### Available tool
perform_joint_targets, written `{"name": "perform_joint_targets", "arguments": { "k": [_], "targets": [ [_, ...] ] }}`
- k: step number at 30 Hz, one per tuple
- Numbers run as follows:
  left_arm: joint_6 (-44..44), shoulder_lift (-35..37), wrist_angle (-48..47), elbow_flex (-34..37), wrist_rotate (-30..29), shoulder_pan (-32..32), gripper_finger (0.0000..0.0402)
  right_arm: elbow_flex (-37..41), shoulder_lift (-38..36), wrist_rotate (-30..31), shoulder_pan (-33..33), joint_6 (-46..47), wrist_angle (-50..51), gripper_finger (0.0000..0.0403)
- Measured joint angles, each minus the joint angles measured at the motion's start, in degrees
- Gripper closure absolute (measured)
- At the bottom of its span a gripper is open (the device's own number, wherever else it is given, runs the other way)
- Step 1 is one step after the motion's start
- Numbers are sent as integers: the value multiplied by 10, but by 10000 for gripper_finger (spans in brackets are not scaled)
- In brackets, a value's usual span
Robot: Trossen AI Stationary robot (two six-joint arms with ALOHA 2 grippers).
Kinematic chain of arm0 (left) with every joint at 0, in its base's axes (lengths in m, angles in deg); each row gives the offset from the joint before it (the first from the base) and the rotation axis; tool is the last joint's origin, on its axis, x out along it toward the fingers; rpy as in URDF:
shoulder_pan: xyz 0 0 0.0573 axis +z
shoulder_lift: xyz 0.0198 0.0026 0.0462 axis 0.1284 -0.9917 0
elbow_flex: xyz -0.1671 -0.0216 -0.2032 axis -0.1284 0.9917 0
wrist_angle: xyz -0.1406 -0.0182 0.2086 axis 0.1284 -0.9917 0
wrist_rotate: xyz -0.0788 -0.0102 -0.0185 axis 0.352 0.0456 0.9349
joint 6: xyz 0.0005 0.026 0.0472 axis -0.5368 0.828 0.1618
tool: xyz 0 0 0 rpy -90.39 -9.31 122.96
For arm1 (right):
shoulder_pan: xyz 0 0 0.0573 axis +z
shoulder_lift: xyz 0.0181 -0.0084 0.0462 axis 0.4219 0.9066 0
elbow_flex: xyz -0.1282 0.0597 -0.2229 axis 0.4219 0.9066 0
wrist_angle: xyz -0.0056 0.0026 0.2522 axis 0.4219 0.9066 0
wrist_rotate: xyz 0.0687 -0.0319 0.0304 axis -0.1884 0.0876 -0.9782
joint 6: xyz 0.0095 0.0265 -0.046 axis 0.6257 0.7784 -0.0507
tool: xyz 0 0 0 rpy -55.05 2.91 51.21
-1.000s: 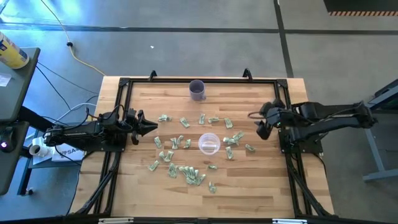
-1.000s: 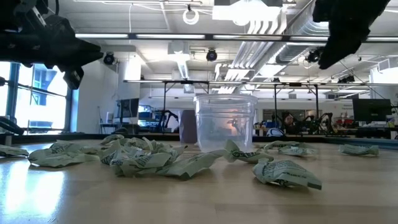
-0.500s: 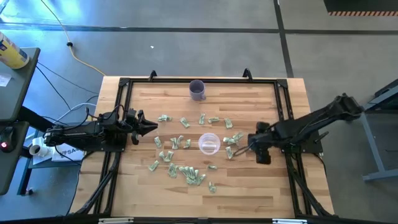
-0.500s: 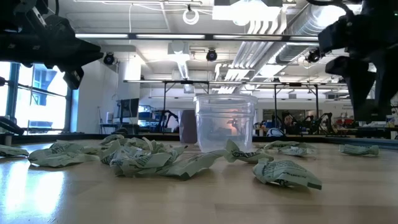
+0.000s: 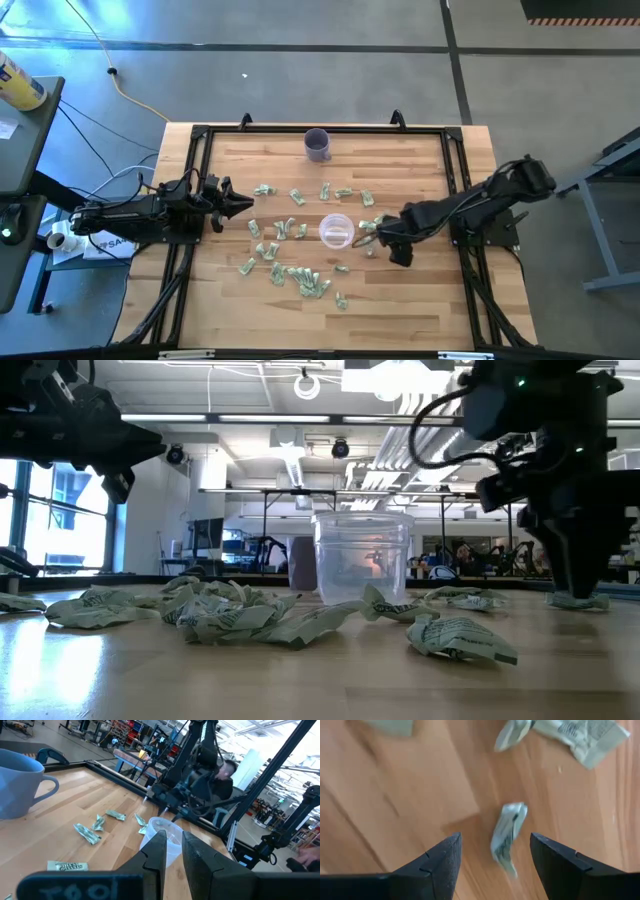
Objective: Pick and place Stevia / Truvia into bins
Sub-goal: Put the stevia packet into the transparent container
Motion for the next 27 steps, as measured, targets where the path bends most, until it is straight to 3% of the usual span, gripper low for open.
{"name": "perform_joint_targets", "arguments": {
  "k": [11, 22, 27],
  "targets": [
    [0, 0, 0, 0, 0, 0, 305, 25, 40, -38, -21, -12, -36, 184],
    [0, 0, 0, 0, 0, 0, 305, 133, -73, -9, -14, -90, -121, 221],
    [0, 0, 0, 0, 0, 0, 305, 163, -92, 9, 16, -77, -161, 223]
  ]
}}
